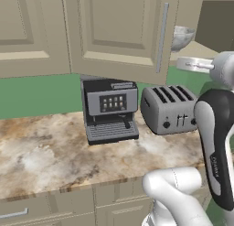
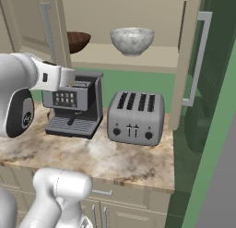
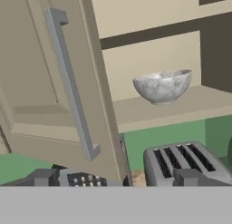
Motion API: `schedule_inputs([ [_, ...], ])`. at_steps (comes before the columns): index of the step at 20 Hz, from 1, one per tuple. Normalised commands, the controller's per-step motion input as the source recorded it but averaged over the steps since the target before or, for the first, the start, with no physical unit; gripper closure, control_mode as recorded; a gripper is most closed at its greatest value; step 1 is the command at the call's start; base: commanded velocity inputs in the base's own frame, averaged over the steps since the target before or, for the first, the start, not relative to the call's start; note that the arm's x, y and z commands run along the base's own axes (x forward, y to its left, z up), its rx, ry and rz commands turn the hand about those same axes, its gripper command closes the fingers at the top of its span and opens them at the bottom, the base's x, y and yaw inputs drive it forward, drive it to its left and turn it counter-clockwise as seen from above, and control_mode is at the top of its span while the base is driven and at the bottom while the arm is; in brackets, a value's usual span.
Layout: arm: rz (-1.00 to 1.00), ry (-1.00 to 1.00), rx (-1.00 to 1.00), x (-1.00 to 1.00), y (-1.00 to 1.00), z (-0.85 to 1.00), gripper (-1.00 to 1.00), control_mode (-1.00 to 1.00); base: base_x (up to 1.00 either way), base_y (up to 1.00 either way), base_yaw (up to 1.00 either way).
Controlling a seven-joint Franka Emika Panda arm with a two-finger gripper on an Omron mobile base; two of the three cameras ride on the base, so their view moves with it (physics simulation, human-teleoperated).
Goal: Move the bowls from the cabinet to the plates on the dining table.
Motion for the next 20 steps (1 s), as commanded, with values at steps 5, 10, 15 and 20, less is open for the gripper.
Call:
schedule_inputs([
  [5, 0.0, 0.04, 0.0, 0.09, -0.57, 0.0, -1.0, -1.0, 0.0, 0.0, 0.0],
  [10, 0.0, 0.06, 0.02, 0.22, -0.22, -0.01, -1.0, -1.0, 0.0, 0.0, 0.0],
  [15, 0.0, 0.11, 0.06, 0.06, 0.0, -0.06, -1.0, -1.0, 0.0, 0.0, 0.0],
  [20, 0.0, 0.04, 0.15, 0.08, -0.03, -0.02, -1.0, -1.0, 0.0, 0.0, 0.0],
])
